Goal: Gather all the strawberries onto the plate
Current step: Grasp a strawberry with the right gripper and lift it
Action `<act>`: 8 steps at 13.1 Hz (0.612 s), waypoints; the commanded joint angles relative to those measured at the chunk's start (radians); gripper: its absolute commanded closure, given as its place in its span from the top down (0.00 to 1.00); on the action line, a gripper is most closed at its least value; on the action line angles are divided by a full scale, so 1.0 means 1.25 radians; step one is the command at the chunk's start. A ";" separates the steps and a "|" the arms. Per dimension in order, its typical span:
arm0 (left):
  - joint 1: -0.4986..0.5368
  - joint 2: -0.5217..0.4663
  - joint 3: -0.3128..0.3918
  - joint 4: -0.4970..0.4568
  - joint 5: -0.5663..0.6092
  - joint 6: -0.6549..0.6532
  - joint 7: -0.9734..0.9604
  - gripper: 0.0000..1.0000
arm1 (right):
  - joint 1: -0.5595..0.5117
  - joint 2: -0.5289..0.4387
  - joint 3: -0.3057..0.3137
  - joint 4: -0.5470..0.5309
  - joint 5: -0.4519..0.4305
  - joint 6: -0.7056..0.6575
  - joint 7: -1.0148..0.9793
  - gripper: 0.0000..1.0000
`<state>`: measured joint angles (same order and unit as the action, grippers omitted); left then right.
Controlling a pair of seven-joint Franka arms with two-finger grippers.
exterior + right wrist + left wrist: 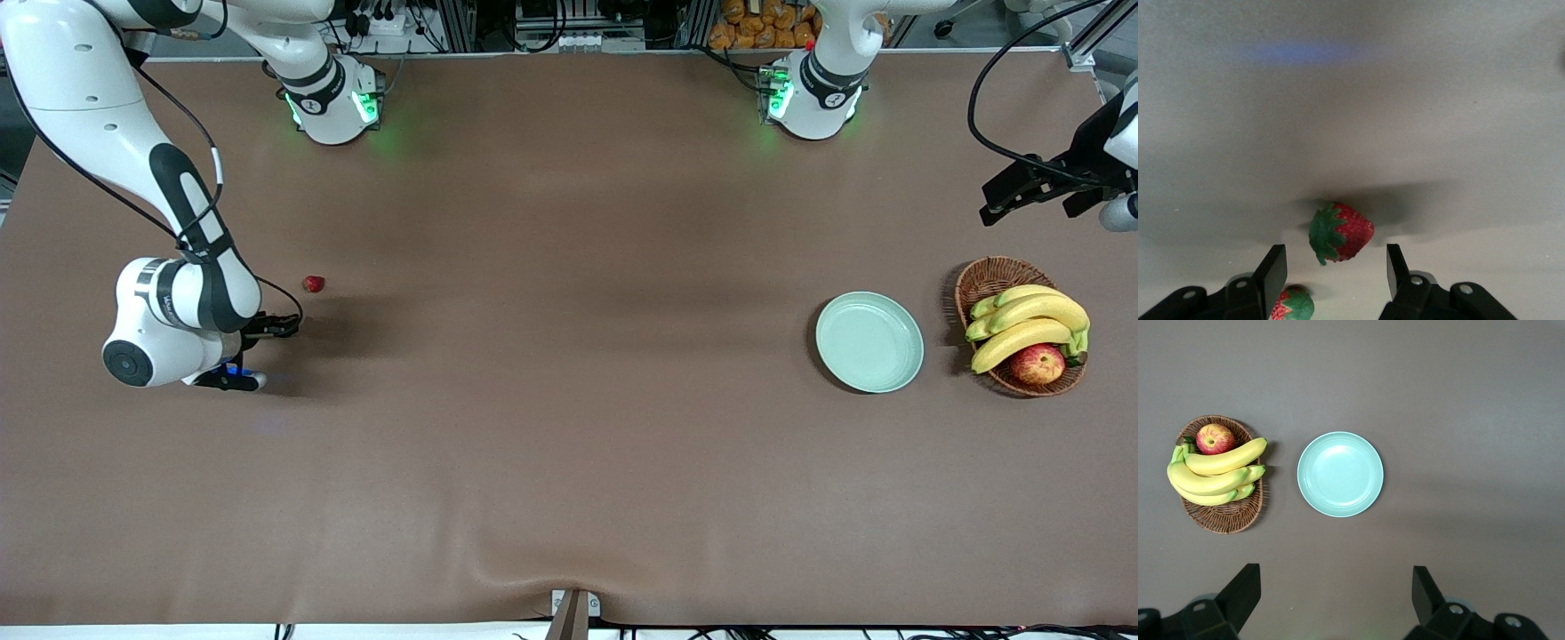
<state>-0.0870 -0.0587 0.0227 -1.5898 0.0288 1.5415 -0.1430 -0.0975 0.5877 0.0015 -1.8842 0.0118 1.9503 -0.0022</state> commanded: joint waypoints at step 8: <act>-0.005 0.030 -0.065 -0.014 -0.012 0.026 -0.013 1.00 | 0.003 0.011 0.001 -0.011 0.000 0.044 -0.029 0.39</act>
<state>-0.0923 -0.0347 -0.0421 -1.6057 0.0288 1.5538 -0.1499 -0.0941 0.6052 0.0031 -1.8849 0.0118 1.9948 -0.0231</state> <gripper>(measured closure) 0.000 0.463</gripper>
